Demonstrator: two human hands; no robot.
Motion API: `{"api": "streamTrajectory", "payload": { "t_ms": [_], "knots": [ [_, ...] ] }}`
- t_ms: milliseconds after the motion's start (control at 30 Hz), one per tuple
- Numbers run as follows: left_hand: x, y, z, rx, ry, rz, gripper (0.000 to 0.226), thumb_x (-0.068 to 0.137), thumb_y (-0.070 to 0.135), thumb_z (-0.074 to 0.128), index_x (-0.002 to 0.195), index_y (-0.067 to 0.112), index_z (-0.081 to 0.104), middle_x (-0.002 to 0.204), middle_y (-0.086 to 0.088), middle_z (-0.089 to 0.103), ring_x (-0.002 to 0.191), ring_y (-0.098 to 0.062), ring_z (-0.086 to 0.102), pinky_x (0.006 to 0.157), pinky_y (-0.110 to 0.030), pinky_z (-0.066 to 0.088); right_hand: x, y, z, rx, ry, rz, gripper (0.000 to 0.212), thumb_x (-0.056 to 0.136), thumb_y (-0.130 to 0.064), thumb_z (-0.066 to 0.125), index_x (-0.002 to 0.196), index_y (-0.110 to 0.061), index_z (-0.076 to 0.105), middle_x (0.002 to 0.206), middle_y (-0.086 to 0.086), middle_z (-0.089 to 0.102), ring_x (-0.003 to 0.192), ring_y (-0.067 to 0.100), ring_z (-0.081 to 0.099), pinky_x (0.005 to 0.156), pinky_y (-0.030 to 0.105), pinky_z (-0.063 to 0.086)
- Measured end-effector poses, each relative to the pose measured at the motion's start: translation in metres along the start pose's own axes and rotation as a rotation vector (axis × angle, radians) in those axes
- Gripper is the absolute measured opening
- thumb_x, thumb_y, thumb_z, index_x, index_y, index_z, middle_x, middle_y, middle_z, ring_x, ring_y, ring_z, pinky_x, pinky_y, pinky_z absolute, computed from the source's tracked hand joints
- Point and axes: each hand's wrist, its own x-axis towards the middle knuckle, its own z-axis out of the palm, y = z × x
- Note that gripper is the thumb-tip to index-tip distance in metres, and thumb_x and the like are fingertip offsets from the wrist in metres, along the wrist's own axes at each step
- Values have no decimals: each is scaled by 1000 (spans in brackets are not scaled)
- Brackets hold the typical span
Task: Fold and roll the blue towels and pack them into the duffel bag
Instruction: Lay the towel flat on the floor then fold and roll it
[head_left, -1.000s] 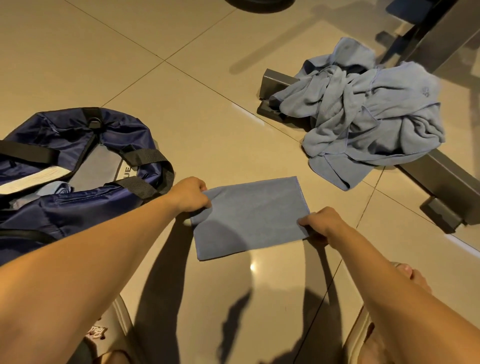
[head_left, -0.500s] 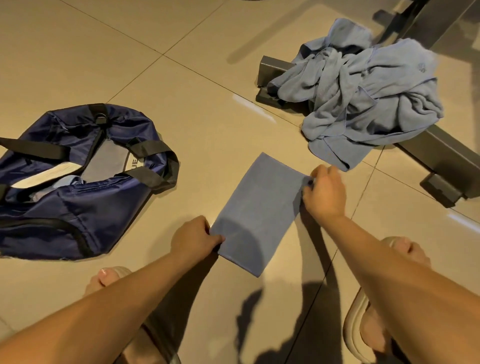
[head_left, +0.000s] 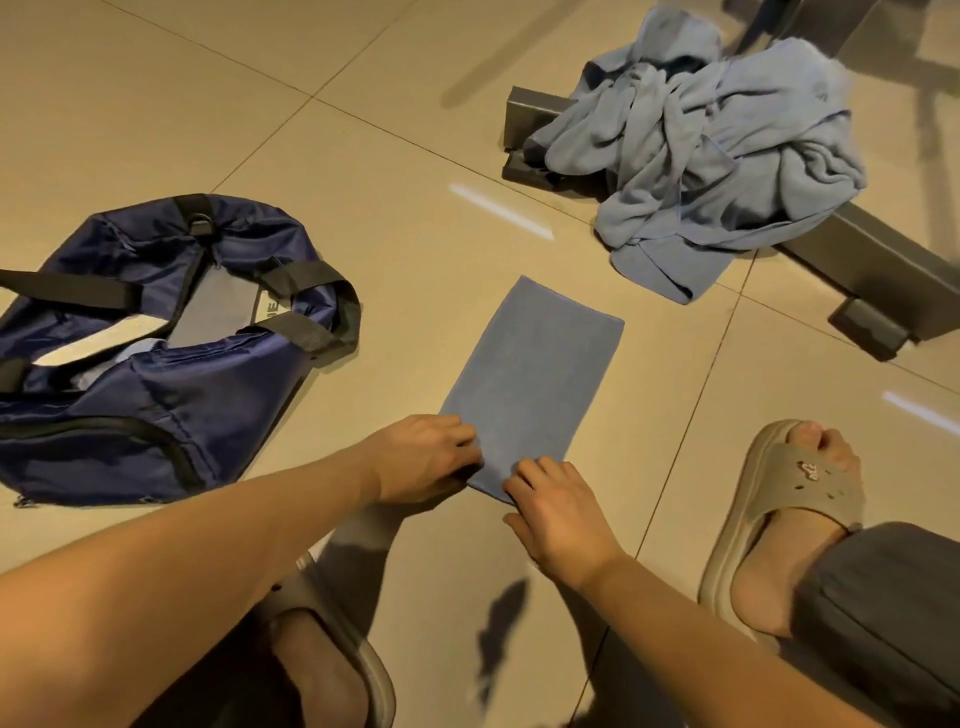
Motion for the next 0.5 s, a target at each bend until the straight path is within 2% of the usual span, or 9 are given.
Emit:
{"api": "streamTrajectory", "payload": {
  "t_ms": [100,233,300,400,500],
  "knots": [
    [1,-3,1,16,10,58,18,98,35,59,101,20,66,89,-1,62,79,-23,58,64,-36,52,5,2,6,-60,35,15,18,76,-15,76,86,-20,63,85,0,56,77,25,52,67,35,42],
    [4,-5,4,47,-35,45,14,96,32,63,93,20,69,86,-1,65,75,-23,60,61,-36,54,11,-1,6,-79,11,40,16,76,-11,73,87,-18,64,85,3,58,77,28,54,69,36,45],
    [9,-4,1,-33,-68,-47,11,93,28,63,89,19,68,86,-2,66,77,-25,61,64,-36,53,10,-4,2,-17,14,73,11,82,-19,70,90,-16,63,87,4,58,80,28,55,71,38,44],
    [24,-5,-17,-153,-179,-215,9,86,21,60,78,19,56,80,-2,60,76,-27,55,64,-34,40,4,-8,-2,27,-2,127,31,84,-40,68,104,-20,57,98,1,54,87,25,50,75,39,45],
    [33,-9,-31,-278,-303,-331,14,86,18,58,75,22,49,73,4,53,72,-23,50,60,-34,34,4,-9,1,-20,23,145,23,87,-31,68,104,-21,58,99,0,54,87,25,50,73,39,45]
  ]
}}
